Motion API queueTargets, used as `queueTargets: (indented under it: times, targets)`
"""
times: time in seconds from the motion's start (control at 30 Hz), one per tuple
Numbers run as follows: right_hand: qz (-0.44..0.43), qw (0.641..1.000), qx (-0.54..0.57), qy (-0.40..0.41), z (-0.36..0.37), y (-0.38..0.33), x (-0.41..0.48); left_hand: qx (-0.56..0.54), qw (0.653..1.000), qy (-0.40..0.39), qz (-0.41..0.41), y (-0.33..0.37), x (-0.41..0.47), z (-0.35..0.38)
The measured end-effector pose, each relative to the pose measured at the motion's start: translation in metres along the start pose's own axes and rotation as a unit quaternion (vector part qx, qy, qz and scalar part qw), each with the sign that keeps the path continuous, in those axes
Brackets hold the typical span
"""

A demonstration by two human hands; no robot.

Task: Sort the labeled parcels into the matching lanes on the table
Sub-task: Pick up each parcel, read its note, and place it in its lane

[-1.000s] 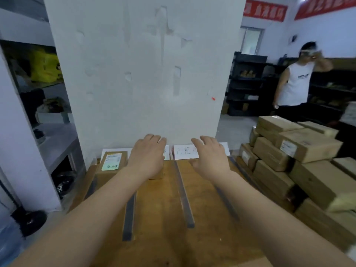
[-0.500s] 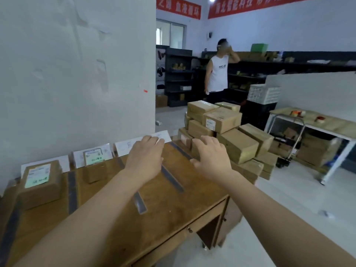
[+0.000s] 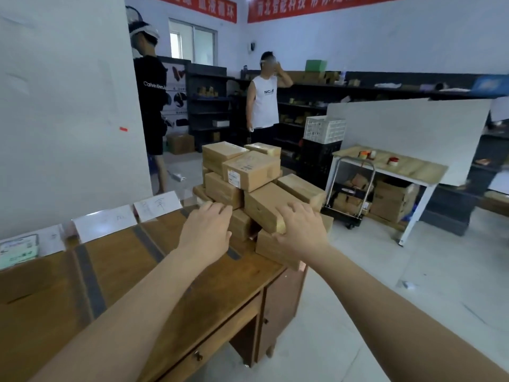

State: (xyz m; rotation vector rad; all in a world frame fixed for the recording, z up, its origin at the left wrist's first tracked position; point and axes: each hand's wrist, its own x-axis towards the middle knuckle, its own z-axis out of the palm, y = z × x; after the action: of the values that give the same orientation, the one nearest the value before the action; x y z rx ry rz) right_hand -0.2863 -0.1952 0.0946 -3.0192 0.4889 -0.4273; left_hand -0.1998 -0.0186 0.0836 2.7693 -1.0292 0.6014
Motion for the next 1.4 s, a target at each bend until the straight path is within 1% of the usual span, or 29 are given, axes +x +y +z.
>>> queueTargets:
  times: [0.17,0.27,0.7,1.0,1.2,1.3,1.4]
  targets:
    - [0.006,0.999,-0.026,-0.018,0.008,0.063,0.032,-0.010,1.000,-0.011,-0.003,0.046,0.047,0.026]
    - [0.007,0.999,-0.022,-0.026,0.014,0.093,0.049,-0.015,1.000,-0.023,0.001,0.067,0.072,0.041]
    - [0.034,0.998,-0.002,-0.059,0.056,0.189,0.146,-0.019,0.998,-0.064,0.024,0.114,0.196,0.120]
    - [0.046,0.996,0.003,-0.083,0.100,0.234,0.232,-0.046,0.994,-0.097,0.023,0.136,0.279,0.182]
    - [0.057,0.991,0.026,-0.120,0.134,0.248,0.267,-0.058,0.987,-0.153,0.007,0.135,0.295,0.209]
    - [0.058,0.986,0.029,-0.151,0.147,0.253,0.280,-0.070,0.984,-0.164,-0.005,0.135,0.300,0.217]
    - [0.060,0.988,0.032,-0.141,0.156,0.258,0.292,-0.074,0.982,-0.173,-0.010,0.136,0.302,0.218]
